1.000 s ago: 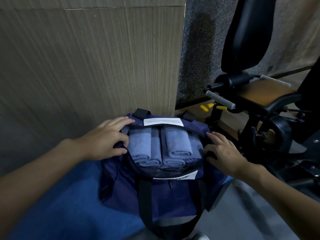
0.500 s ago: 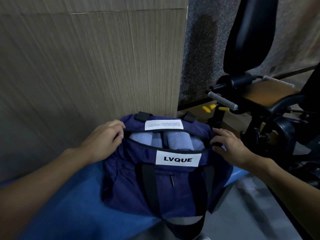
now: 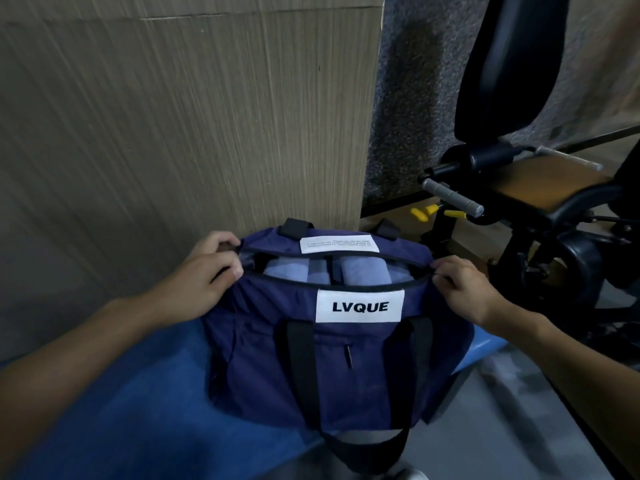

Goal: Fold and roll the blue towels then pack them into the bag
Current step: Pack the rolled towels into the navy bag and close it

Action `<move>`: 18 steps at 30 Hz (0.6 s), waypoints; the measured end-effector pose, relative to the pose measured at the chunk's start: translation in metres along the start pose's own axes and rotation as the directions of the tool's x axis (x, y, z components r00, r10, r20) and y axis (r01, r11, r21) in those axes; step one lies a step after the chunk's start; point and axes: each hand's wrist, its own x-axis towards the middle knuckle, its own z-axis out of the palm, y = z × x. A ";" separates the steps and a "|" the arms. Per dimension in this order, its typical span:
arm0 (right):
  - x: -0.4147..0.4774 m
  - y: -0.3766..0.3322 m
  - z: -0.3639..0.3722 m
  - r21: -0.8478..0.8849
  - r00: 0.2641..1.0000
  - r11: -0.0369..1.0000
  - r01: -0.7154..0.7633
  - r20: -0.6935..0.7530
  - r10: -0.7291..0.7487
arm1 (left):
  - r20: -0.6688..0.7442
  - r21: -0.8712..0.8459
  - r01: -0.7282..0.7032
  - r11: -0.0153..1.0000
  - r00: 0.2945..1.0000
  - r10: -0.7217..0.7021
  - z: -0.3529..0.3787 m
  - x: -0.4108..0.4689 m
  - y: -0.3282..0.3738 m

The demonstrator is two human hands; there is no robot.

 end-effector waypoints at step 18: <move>0.000 -0.043 -0.027 0.444 0.972 0.883 -0.154 -0.091 0.215 | -0.031 0.134 0.092 0.987 0.996 -0.089 -0.004 0.005 0.021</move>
